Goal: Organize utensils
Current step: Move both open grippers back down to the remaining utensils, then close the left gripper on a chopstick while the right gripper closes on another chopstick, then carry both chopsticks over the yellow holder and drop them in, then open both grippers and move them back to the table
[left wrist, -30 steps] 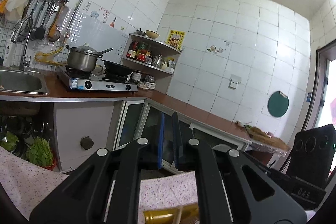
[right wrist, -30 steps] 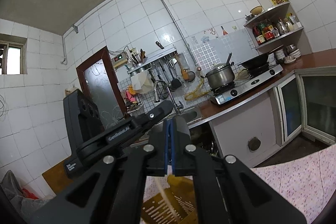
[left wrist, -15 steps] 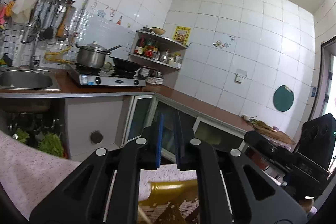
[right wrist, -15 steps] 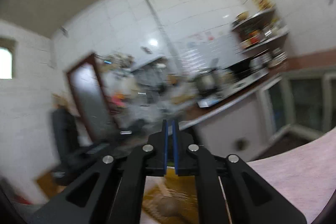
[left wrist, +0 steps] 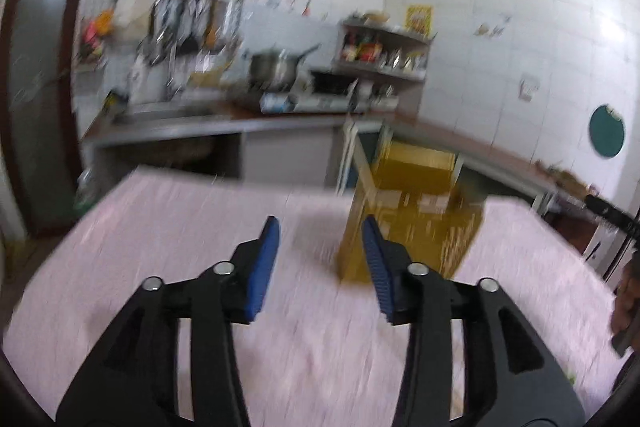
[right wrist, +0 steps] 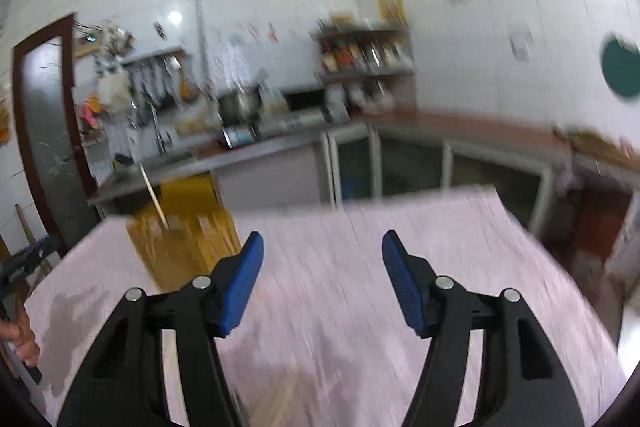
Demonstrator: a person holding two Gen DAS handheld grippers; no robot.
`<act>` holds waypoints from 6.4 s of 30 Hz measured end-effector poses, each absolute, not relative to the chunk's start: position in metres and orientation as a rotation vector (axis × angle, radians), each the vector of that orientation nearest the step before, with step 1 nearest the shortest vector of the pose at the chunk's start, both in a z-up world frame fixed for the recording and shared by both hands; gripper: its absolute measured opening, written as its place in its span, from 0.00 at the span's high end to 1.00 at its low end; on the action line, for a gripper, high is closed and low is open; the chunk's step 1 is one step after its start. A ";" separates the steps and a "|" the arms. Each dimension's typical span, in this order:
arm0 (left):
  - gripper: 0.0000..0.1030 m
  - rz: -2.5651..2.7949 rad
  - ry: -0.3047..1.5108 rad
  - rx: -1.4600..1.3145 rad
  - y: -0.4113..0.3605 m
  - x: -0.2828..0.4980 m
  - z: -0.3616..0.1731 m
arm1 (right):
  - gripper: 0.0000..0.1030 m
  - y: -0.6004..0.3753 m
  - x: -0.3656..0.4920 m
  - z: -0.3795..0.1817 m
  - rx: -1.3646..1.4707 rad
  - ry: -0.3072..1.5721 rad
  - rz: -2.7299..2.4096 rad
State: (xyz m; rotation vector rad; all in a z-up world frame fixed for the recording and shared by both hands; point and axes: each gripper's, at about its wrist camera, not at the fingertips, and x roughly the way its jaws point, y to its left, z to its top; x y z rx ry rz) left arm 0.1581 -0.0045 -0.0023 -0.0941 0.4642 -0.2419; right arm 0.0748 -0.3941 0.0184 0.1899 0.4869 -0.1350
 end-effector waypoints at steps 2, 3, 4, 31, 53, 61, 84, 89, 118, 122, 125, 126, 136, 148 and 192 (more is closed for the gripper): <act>0.56 -0.208 0.572 -0.117 0.004 0.142 -0.028 | 0.40 -0.407 0.051 -0.003 0.234 0.558 -0.165; 0.56 -0.202 0.609 -0.132 0.008 0.136 -0.037 | 0.40 -0.408 0.045 -0.014 0.240 0.593 -0.166; 0.55 -0.197 0.652 -0.137 0.011 0.128 -0.047 | 0.42 -0.410 0.038 -0.023 0.245 0.627 -0.164; 0.43 -0.202 1.193 0.127 -0.115 0.254 -0.101 | 0.63 -0.345 0.176 -0.124 0.221 1.260 -0.044; 0.72 -0.241 1.363 0.015 -0.158 0.293 -0.070 | 0.88 -0.330 0.197 -0.119 0.192 1.342 -0.025; 0.71 -0.225 1.391 0.006 -0.177 0.299 -0.086 | 0.88 -0.330 0.194 -0.118 0.181 1.338 -0.020; 0.96 -0.299 1.193 -0.058 -0.136 0.283 -0.027 | 0.93 -0.325 0.184 -0.056 0.177 1.193 0.031; 0.96 -0.321 1.128 -0.067 -0.136 0.270 0.002 | 0.93 -0.328 0.172 -0.025 0.177 1.115 0.041; 0.96 -0.371 0.662 -0.036 -0.120 0.236 0.154 | 0.95 -0.324 0.148 0.147 0.106 0.590 0.035; 0.96 -0.360 0.558 0.000 -0.125 0.244 0.188 | 0.95 -0.316 0.166 0.170 0.098 0.521 0.035; 0.96 -0.358 0.466 0.023 -0.128 0.249 0.212 | 0.95 -0.308 0.175 0.185 0.090 0.473 0.041; 0.96 -0.360 0.448 0.030 -0.129 0.251 0.216 | 0.95 -0.305 0.179 0.189 0.087 0.457 0.047; 0.96 -0.369 0.372 0.020 -0.129 0.299 0.212 | 0.95 -0.273 0.231 0.187 0.043 0.403 0.090; 0.96 -0.375 0.354 -0.027 -0.125 0.342 0.155 | 0.95 -0.264 0.268 0.123 0.048 0.483 0.119; 0.26 -0.144 0.574 -0.155 0.040 0.080 -0.033 | 0.48 -0.391 -0.032 -0.067 0.167 0.680 -0.131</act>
